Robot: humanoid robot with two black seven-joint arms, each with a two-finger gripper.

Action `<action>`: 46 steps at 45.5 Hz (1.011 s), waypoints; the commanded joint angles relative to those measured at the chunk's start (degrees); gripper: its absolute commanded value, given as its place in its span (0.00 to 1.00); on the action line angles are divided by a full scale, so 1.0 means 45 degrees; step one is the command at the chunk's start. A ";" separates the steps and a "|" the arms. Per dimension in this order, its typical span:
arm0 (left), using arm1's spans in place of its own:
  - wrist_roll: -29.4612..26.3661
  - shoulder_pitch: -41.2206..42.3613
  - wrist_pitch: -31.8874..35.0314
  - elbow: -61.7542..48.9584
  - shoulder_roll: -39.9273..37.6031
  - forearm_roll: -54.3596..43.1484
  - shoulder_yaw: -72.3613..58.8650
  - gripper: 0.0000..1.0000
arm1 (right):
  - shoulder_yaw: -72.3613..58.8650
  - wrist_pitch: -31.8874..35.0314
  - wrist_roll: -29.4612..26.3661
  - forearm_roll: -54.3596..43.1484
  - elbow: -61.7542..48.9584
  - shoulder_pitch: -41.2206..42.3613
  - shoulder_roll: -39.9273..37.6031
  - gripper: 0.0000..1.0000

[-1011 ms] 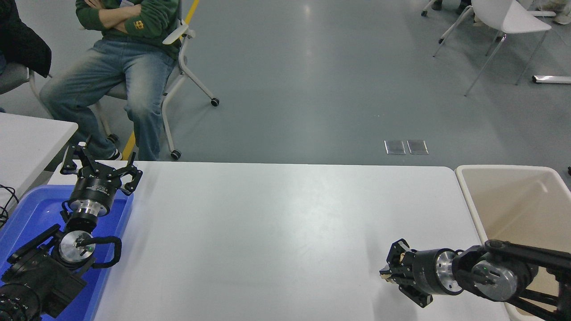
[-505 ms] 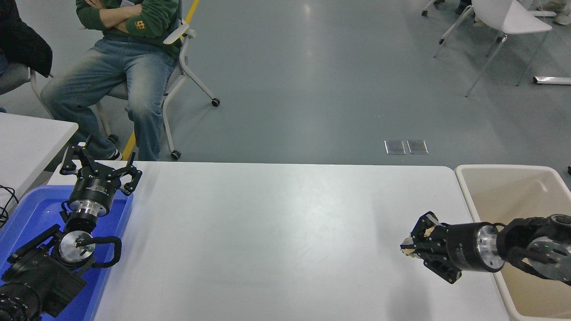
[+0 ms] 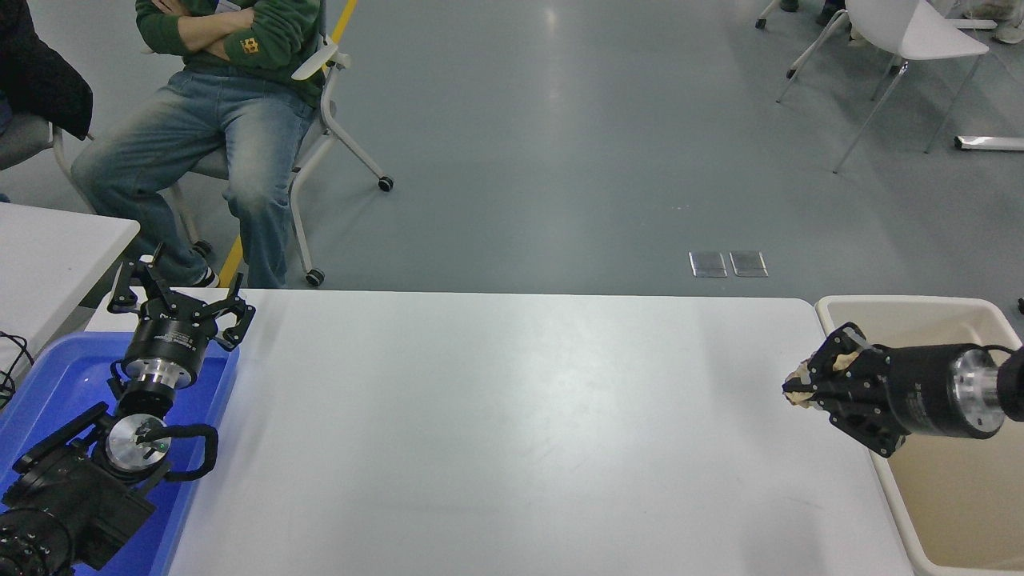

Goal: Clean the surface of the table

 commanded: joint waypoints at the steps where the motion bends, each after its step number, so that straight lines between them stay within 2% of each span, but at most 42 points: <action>1: -0.0002 -0.0006 0.0000 0.0000 0.0000 0.0002 0.0000 1.00 | 0.0360 0.1856 0.0073 0.0103 -0.1824 -0.0022 -0.0880 0.00; 13: -0.0002 -0.0005 0.0000 0.0000 0.0000 0.0002 0.0000 1.00 | 0.0301 0.2952 0.0327 0.0103 -0.4269 -0.0080 -0.0724 0.00; 24: -0.0002 -0.0006 0.0000 0.0000 0.0000 0.0002 0.0000 1.00 | 0.0145 0.2973 0.0658 -0.0696 -0.5852 -0.0119 -0.0139 0.00; 46: -0.0002 -0.0006 0.0000 0.0000 0.0000 0.0002 0.0000 1.00 | 0.0047 0.3012 0.1830 -0.3607 -1.1339 -0.0451 0.3064 0.00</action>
